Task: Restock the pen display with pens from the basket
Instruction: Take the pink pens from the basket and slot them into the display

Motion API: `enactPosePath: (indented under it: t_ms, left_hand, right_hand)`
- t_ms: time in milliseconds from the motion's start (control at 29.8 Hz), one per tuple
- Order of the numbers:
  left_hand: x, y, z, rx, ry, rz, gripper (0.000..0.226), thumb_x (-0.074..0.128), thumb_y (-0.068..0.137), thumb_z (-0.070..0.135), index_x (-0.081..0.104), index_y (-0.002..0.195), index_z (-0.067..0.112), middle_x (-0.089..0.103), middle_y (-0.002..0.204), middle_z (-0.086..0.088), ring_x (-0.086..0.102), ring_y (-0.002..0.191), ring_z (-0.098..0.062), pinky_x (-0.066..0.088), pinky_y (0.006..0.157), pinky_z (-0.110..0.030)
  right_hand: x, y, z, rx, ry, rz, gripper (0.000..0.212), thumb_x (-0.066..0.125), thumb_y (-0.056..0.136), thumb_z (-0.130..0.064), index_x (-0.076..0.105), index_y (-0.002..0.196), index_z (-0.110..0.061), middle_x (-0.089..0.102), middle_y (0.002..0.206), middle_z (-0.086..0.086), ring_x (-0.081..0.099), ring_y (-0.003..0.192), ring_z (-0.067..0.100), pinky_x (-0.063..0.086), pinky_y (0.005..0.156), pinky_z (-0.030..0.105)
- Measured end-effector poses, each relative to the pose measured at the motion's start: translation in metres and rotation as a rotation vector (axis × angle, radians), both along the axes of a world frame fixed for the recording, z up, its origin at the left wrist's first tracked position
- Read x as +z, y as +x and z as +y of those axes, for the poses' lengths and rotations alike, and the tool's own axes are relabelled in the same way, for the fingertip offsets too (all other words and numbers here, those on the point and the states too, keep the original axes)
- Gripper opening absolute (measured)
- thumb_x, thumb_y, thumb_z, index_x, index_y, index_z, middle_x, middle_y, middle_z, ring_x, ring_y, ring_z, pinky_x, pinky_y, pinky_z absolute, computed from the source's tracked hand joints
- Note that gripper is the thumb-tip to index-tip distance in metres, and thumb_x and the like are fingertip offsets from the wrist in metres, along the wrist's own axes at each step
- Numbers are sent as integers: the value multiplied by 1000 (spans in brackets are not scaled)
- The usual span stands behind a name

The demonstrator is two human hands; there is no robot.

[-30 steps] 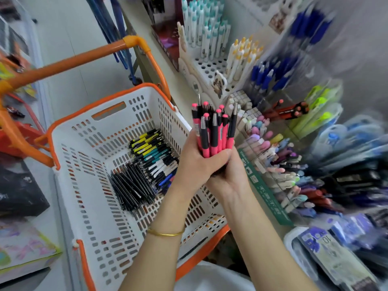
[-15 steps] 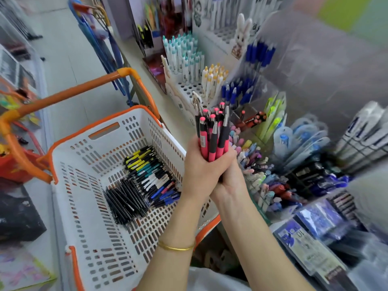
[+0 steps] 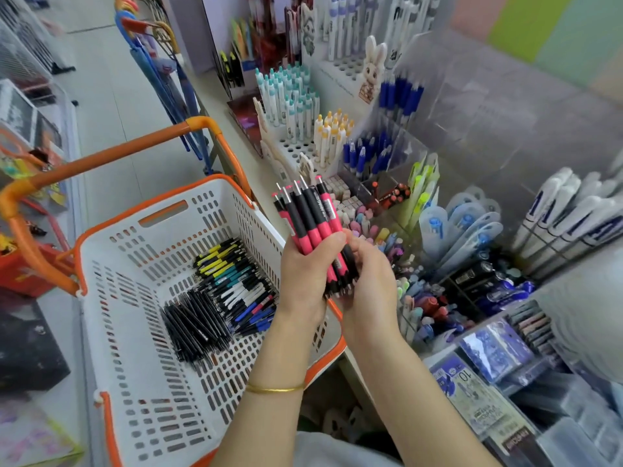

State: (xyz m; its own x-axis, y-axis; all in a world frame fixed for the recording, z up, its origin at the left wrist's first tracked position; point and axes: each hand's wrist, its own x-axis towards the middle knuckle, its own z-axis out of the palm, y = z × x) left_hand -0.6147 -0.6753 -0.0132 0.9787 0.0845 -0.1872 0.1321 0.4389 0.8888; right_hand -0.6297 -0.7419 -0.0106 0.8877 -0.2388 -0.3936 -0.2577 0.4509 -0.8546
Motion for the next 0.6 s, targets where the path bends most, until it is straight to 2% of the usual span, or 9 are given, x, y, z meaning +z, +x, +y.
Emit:
enactPosePath:
  t_ms: [67,101,168,235,302,336,403,470,604]
  left_hand:
    - [-2,-2,4,-39,-95,18,31,75,69,12,64,96,4,68,76,-6,68,70,-19,55,64,-33]
    - [-4,-2,7,-61,-113,23,38,77,64,17,64,98,5,67,78,-7,67,71,-21,55,64,-35]
    - [-4,-6,10,-114,-131,29,43,78,62,20,64,100,6,66,80,-9,66,72,-23,54,67,-39]
    - [-3,-10,10,-146,-157,21,32,75,66,13,65,96,9,66,76,-8,66,69,-22,56,64,-38]
    - [-3,-13,11,-170,-202,20,18,69,71,9,69,88,13,65,73,-8,65,65,-21,56,60,-34]
    - [-3,-14,13,-181,-229,23,14,68,72,9,72,85,15,66,72,-7,65,65,-20,56,60,-32]
    - [-5,-14,19,-207,-269,36,15,66,74,11,74,85,16,67,76,-8,66,67,-19,57,62,-32]
    - [-7,-13,25,-217,-284,65,23,66,74,12,68,97,12,69,83,-9,68,72,-21,57,64,-33]
    - [-10,-11,31,-179,-362,117,28,66,73,10,61,100,11,71,82,-6,69,71,-19,58,64,-32]
  right_hand:
    - [9,3,-8,-19,-209,-121,21,47,97,-17,66,107,-19,65,108,2,62,86,-2,54,77,19]
    - [18,6,-11,-5,-276,-192,22,46,98,-18,66,106,-20,66,104,-1,61,77,-2,51,68,14]
    - [37,14,-17,109,-390,-308,19,50,97,-23,69,96,-27,67,89,-14,60,72,-4,49,62,14]
    - [49,22,-17,257,-569,-379,18,58,92,-25,68,82,-36,67,80,-23,62,76,-4,51,65,16]
    - [52,29,-15,332,-714,-394,11,64,88,-24,69,82,-32,68,79,-14,63,75,3,53,66,24]
    - [52,32,-14,339,-722,-383,5,66,87,-24,70,84,-27,67,78,-10,63,72,5,54,64,28]
    - [50,35,-13,302,-692,-369,5,66,87,-23,69,86,-19,65,76,-4,61,65,7,55,58,31]
    - [48,37,-12,202,-643,-361,9,64,89,-22,66,89,-14,61,78,1,58,61,5,53,55,27]
    - [52,40,-11,-125,-749,-453,8,59,92,-21,53,89,-19,51,79,-9,52,70,6,51,65,27]
